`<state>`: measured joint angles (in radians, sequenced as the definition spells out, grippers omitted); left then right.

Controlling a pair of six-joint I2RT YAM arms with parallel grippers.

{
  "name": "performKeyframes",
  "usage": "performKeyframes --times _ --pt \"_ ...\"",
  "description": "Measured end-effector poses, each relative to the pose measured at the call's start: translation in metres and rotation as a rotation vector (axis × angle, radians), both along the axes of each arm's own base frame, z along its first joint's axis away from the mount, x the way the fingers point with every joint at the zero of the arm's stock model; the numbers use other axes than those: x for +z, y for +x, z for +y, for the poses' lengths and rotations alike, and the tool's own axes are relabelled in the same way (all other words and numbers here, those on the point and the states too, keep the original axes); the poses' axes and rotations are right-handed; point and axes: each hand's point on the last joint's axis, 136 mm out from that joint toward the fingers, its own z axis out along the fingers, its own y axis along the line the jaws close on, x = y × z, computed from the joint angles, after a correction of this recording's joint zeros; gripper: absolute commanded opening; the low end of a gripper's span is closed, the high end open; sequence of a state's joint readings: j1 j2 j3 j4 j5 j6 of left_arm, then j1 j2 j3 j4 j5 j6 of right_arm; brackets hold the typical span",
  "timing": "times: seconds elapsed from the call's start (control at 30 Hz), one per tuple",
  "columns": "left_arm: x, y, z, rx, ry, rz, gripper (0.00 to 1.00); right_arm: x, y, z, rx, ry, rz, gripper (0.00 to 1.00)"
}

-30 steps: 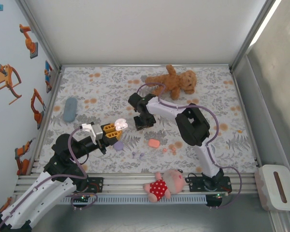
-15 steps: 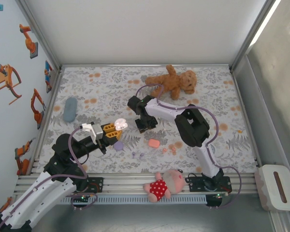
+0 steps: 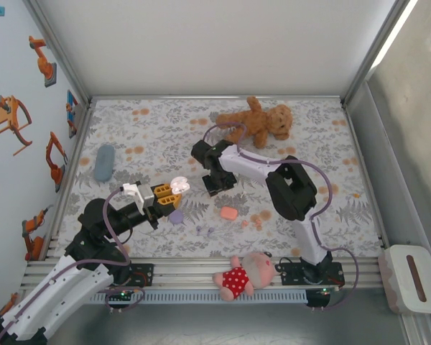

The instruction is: Insert wireless bluetooth earbuds into charging case

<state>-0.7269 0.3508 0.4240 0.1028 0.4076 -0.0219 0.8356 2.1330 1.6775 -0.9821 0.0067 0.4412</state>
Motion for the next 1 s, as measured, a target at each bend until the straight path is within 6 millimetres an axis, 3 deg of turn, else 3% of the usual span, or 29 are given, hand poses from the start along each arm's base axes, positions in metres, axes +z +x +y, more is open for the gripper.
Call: performKeyframes --times 0.33,0.7,1.0 --pt "-0.001 0.0 0.0 0.001 0.003 0.004 0.0 0.021 0.015 0.021 0.017 0.071 -0.047 0.4" --pt "0.001 -0.001 0.002 0.005 -0.003 -0.003 0.0 -0.004 0.014 0.02 0.017 0.033 -0.006 0.39" --pt "0.0 -0.001 0.002 0.008 -0.002 -0.001 0.0 -0.007 0.013 0.02 0.021 0.028 0.001 0.38"
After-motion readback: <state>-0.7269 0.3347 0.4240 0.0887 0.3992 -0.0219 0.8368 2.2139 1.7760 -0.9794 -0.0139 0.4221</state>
